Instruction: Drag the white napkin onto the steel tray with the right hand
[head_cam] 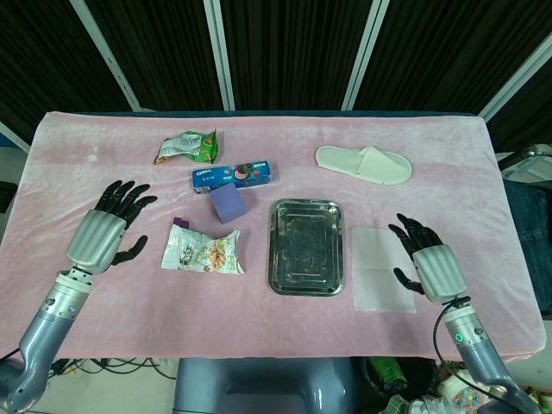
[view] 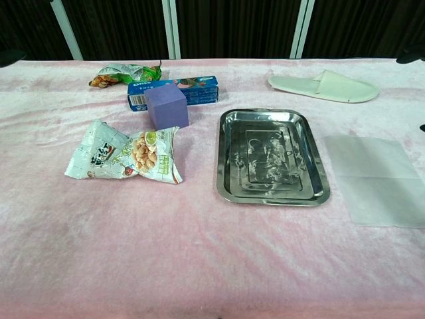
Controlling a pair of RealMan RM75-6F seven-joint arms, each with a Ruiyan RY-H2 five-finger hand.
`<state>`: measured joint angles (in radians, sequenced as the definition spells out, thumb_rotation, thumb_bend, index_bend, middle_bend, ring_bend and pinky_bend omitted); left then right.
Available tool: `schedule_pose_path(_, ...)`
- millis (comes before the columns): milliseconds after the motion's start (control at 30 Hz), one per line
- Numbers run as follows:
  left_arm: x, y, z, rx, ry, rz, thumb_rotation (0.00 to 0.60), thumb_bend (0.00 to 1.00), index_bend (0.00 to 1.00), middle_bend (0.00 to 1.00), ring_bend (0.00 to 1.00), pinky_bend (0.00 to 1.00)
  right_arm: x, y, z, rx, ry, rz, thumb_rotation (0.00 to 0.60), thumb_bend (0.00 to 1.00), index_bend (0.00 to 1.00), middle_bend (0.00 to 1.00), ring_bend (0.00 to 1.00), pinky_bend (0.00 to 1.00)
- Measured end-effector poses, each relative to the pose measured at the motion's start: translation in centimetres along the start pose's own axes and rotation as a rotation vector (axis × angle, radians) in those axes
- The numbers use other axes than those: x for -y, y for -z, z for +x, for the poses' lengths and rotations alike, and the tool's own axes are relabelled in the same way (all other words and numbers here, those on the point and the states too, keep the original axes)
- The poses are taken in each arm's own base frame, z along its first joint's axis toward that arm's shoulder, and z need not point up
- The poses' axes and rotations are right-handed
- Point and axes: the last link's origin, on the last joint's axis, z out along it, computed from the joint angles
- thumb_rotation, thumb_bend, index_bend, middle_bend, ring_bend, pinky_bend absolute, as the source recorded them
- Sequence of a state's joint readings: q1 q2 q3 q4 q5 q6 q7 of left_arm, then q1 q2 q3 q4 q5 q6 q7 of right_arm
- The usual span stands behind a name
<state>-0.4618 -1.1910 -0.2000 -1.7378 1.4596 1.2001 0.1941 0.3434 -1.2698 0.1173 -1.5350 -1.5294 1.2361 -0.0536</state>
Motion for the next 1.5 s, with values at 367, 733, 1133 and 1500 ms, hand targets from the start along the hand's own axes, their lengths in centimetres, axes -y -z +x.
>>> schedule_pose_path(367, -1.2, -1.0, -1.0, -0.018, 0.013, -0.016, 0.6, 0.38, 0.16, 0.08, 0.0, 0.02, -0.6, 0.2, 0.0, 0.003, -0.013, -0.023, 0.6, 0.23, 0.15, 0.02, 0.08, 0.19)
schedule_pose_path(733, -1.5, -1.6, -0.7, -0.025, -0.014, -0.031, 0.6, 0.38, 0.16, 0.08, 0.0, 0.02, -0.7, -0.1, 0.3, -0.003, -0.012, -0.033, 0.6, 0.23, 0.15, 0.02, 0.08, 0.19)
schedule_pose_path(1133, -0.6, -0.1, 0.4, -0.068, -0.024, 0.018, 0.6, 0.37, 0.16, 0.08, 0.0, 0.02, -0.8, 0.6, 1.0, -0.026, -0.02, -0.05, 0.6, 0.23, 0.15, 0.02, 0.08, 0.19)
schedule_pose_path(1500, 4.3, 6.7, 1.7, -0.056, -0.117, 0.207, 0.6, 0.37, 0.16, 0.08, 0.0, 0.02, -2.0, 3.4, 1.1, -0.054, -0.024, -0.123, 0.6, 0.23, 0.15, 0.02, 0.08, 0.19)
